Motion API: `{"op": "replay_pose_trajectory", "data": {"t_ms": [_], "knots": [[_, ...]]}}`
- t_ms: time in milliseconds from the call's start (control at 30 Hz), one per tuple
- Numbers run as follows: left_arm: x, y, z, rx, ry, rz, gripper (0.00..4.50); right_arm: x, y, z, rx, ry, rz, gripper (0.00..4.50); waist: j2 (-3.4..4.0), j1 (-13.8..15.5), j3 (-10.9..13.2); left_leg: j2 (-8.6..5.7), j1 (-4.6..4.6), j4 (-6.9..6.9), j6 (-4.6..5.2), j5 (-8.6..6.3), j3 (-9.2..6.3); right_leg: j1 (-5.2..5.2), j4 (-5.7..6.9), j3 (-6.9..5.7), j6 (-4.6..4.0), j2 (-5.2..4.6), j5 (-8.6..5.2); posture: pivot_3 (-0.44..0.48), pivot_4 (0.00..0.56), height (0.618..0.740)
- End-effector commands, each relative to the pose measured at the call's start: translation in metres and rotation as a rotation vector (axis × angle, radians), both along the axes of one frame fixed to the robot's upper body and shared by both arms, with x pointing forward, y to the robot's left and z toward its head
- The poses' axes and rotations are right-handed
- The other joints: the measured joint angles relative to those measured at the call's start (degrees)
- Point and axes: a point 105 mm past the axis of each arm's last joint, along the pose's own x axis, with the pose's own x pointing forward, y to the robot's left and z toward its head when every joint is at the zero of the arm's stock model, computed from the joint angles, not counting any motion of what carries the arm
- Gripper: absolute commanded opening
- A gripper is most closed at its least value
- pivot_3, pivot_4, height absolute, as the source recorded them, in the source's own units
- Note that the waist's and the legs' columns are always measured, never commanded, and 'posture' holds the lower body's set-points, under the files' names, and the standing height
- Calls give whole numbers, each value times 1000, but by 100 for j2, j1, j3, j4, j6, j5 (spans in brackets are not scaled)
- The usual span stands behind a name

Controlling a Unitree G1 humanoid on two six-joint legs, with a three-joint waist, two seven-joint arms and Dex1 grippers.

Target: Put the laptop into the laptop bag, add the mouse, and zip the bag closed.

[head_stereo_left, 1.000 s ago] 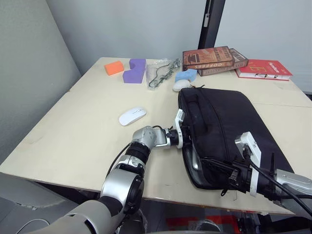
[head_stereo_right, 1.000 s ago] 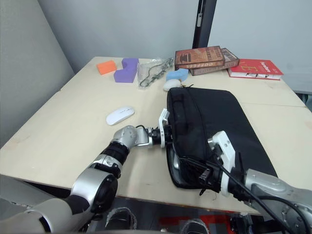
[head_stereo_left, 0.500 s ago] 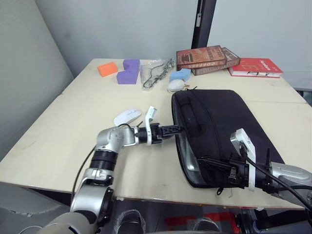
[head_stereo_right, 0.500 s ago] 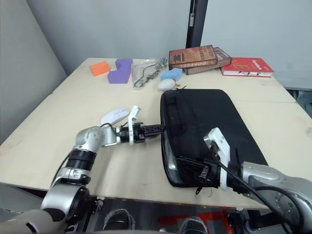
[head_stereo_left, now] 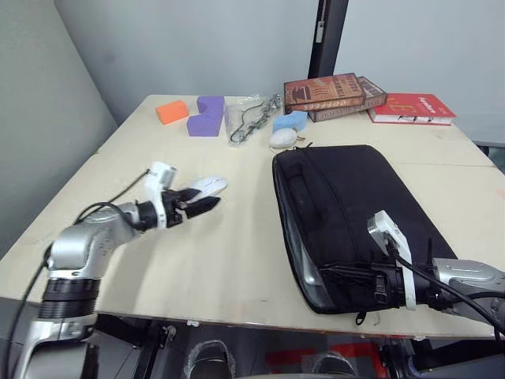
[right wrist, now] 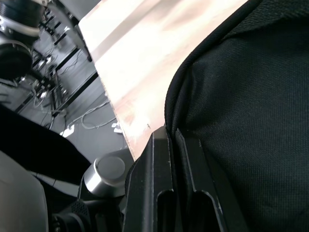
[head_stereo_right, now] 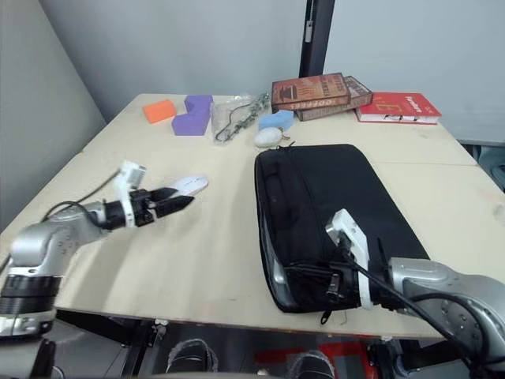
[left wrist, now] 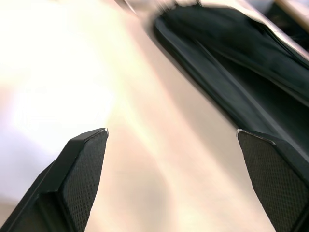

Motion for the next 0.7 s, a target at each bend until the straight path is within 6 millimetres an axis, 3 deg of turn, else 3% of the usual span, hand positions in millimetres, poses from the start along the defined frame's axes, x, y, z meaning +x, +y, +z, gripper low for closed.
{"op": "replay_pose_trajectory", "data": {"t_ms": [33,233,567,700], "knots": [[3,45,21,13,8,6,4483,-10,9,4,11,-26,95,0,0,0,0,1,3,-1,0,0,1,0,1,1,0,2,0,0,150,734],[11,81,33,232,-119,49,4483,-11,11,1,3,-22,124,0,2,-1,-2,0,10,0,-5,-1,3,1,11,5,-7,1,-4,0,150,734],[1,93,32,291,-113,-10,4483,-1,7,-2,-14,-49,108,0,-15,2,-7,6,27,8,-9,-1,3,2,48,8,-22,4,-13,0,150,734],[0,92,28,270,-104,-13,4500,0,7,7,-2,-81,118,1348,-17,0,-7,7,44,10,-10,-1,11,7,61,18,-24,4,-14,0,150,734]]}}
